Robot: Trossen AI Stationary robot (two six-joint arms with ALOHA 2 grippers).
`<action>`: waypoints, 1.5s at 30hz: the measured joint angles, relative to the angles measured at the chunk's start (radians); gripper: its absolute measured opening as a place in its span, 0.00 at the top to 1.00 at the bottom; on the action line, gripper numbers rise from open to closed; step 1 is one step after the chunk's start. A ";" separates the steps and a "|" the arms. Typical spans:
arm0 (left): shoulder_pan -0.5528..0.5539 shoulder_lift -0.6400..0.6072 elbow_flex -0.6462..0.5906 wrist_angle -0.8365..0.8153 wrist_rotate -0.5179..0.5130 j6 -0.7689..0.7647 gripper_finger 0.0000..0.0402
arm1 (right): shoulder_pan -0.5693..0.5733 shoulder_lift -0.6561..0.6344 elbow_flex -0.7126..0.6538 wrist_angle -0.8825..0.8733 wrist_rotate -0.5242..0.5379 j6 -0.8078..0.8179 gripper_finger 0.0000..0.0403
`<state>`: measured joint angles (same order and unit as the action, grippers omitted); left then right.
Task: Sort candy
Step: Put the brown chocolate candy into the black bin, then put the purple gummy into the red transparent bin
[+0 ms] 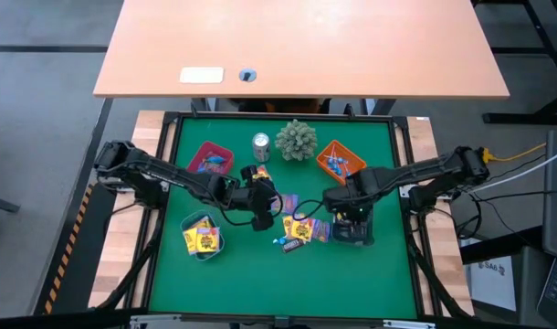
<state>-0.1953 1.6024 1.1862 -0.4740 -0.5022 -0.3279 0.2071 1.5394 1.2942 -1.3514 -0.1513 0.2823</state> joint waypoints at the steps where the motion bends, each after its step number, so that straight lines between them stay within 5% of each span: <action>1: 0.006 0.000 0.000 0.000 0.000 0.000 0.64 | 0.006 0.000 0.000 0.000 0.001 0.000 0.98; 10: 0.053 0.000 0.000 0.001 0.073 0.040 0.63 | 0.009 0.000 0.000 -0.002 0.018 0.000 0.82; 20: 0.124 0.059 0.000 0.074 0.199 0.130 0.49 | 0.009 0.000 0.000 0.001 0.063 0.000 0.59; 38: 0.180 0.295 0.000 0.178 0.243 0.315 0.48 | 0.009 0.001 0.000 0.077 0.064 0.000 0.59; 45: 0.198 0.391 0.000 0.254 0.361 0.314 0.48 | 0.009 0.001 0.000 0.079 0.065 0.000 0.59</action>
<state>0.0024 1.9932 1.1865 -0.2199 -0.1413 -0.0139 0.2157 1.5402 1.2945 -1.2728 -0.0864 0.2821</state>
